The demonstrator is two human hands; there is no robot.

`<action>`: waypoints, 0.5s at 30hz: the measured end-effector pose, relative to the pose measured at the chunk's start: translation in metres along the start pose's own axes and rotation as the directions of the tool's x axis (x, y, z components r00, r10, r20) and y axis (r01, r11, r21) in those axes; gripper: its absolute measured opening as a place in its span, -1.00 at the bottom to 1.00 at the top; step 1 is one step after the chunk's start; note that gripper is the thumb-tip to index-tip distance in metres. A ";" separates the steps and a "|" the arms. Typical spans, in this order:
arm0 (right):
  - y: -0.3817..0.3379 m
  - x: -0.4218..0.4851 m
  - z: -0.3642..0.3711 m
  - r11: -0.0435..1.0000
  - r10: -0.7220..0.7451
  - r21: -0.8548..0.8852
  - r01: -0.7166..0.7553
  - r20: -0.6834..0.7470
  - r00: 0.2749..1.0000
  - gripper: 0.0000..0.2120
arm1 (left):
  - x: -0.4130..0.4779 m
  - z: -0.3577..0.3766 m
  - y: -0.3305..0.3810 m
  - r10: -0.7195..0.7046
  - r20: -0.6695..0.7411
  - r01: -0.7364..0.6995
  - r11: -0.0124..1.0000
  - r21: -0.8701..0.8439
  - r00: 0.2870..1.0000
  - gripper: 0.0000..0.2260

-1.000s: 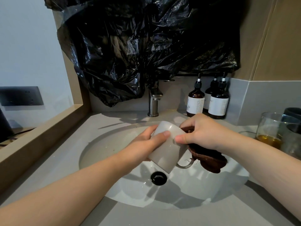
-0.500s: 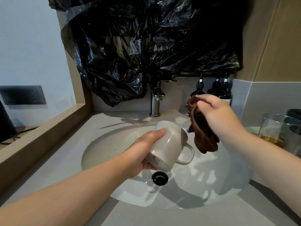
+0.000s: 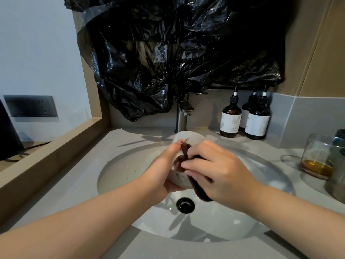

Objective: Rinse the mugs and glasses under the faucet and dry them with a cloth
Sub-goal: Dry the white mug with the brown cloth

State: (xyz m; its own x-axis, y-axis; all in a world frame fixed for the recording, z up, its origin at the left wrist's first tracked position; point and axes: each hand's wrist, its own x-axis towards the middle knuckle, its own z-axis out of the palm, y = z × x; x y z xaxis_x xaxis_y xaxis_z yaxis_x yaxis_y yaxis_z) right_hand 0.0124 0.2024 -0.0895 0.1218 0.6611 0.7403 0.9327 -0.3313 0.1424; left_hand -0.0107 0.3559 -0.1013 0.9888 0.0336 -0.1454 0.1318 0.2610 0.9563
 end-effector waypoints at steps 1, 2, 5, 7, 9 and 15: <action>0.005 0.003 0.000 0.999 0.036 -0.019 -0.037 -0.037 0.999 -0.89 | 0.000 0.000 0.000 -0.001 -0.012 0.001 1.000 -0.019 1.000 -0.62; 0.012 0.007 -0.002 0.993 0.099 -0.054 -0.105 -0.095 0.990 -0.90 | 0.001 0.001 0.000 -0.006 -0.029 0.005 0.999 -0.037 1.000 -0.61; 0.022 0.010 -0.006 0.955 0.215 -0.161 -0.248 -0.194 0.957 -0.92 | 0.000 0.004 -0.001 -0.029 -0.060 0.025 0.997 -0.077 0.998 -0.58; 0.011 0.003 -0.004 0.968 0.124 -0.200 -0.151 -0.144 0.982 -0.90 | 0.000 0.003 -0.002 -0.024 -0.042 0.020 0.994 -0.106 0.999 -0.60; -0.003 -0.002 -0.001 0.980 -0.025 -0.198 0.009 -0.079 0.997 -0.88 | -0.001 0.000 -0.001 -0.022 -0.024 0.018 0.991 -0.132 0.999 -0.62; 0.029 0.009 -0.008 0.948 0.189 -0.215 -0.234 -0.209 0.960 -0.89 | 0.000 0.001 0.001 -0.027 -0.039 0.021 0.987 -0.157 0.999 -0.50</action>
State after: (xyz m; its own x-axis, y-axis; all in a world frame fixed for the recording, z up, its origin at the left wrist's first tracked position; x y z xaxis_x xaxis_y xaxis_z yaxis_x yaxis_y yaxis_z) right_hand 0.0376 0.1930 -0.0734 0.2226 0.4313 0.8743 0.7830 -0.6134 0.1032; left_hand -0.0102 0.3548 -0.1000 0.9813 0.0646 -0.1811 0.1394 0.4101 0.9013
